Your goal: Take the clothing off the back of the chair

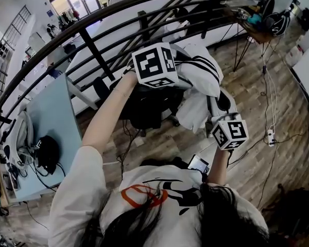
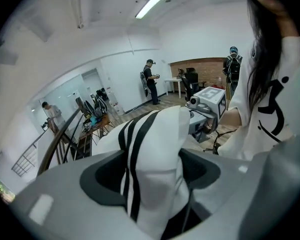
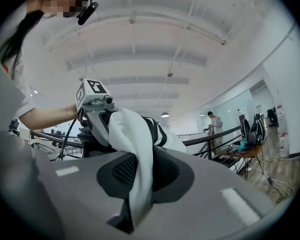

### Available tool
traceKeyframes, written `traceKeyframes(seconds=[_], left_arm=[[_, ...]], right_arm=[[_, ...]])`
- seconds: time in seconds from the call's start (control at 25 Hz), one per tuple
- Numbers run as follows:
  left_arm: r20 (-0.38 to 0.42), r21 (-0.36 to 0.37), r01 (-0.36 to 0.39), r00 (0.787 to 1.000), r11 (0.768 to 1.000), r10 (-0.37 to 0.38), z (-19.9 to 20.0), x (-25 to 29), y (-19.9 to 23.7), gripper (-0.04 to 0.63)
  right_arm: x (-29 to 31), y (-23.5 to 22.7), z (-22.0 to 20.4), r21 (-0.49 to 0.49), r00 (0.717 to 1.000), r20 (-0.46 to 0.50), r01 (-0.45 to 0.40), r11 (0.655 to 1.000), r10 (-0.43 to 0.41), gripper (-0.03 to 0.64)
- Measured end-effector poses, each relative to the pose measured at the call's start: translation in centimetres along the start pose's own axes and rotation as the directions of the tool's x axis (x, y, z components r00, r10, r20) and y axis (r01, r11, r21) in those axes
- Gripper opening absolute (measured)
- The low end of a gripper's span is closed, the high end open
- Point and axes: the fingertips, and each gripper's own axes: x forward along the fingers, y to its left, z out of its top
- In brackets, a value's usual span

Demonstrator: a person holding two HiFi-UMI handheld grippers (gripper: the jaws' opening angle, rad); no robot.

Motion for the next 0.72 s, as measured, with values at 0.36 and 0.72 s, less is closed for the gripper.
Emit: traceKeyframes(seconds=[0.36,0.72], left_arm=[[0.081,0.102,-0.121,0.99,0.987,0.113,3.3,-2.0,-1.6,0.187],[0.349,-0.001,-0.167,0.924,0.986,0.157,6.1,-4.6,-5.6,0.175]], right_arm=[[-2.0,1.6,4.2,0.027,0.993,0.113,0.015,1.0,-0.018,0.067],[-5.5,3.9,8.5,0.103,0.965,0.259,0.01,0.995,-0.037,0.066]])
